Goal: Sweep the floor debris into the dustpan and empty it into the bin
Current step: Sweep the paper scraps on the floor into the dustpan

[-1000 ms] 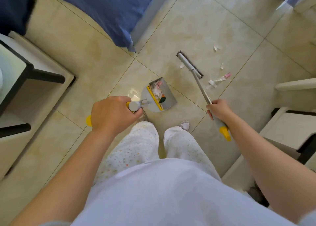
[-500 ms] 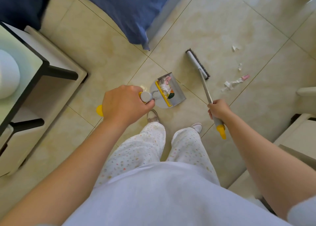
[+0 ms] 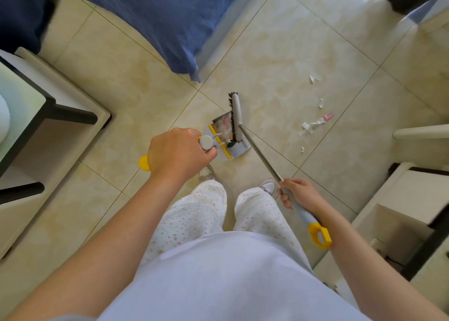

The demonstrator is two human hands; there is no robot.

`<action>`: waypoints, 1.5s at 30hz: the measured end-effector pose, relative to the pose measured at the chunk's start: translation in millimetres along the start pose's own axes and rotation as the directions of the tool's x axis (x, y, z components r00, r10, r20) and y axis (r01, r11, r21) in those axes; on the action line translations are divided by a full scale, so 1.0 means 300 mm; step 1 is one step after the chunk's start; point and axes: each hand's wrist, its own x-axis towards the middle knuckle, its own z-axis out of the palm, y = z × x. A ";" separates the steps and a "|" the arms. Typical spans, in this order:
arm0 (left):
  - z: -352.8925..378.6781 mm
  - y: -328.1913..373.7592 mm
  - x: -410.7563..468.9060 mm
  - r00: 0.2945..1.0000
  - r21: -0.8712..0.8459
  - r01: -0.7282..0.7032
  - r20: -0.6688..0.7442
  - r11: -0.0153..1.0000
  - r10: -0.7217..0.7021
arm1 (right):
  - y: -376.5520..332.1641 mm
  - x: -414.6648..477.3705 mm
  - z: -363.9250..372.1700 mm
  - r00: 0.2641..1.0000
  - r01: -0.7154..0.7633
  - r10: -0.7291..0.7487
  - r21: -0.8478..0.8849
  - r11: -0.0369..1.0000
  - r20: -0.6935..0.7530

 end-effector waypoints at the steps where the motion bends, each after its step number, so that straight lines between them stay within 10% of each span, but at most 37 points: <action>1: 0.000 0.001 -0.002 1.000 0.000 -0.001 -0.001 1.000 0.001 | -0.003 -0.005 -0.008 1.000 0.023 -0.023 -0.024 0.999 -0.020; 12: 0.003 0.001 -0.003 1.000 -0.010 0.008 -0.022 1.000 -0.008 | -0.041 0.141 0.062 0.982 0.049 -0.118 -0.411 0.910 -0.145; 22: 0.009 -0.006 -0.007 1.000 0.009 0.008 -0.020 1.000 -0.008 | 0.019 0.037 0.050 0.991 -0.128 0.122 0.132 0.983 0.055; 35: 0.005 -0.051 -0.038 1.000 -0.031 -0.028 -0.015 0.999 0.028 | -0.004 -0.087 -0.031 0.995 -0.025 0.023 -0.021 0.999 -0.093; 45: -0.052 0.059 0.026 0.933 0.114 -0.355 -0.021 0.928 0.359 | 0.054 -0.139 -0.062 0.977 0.029 -0.022 0.032 0.999 -0.212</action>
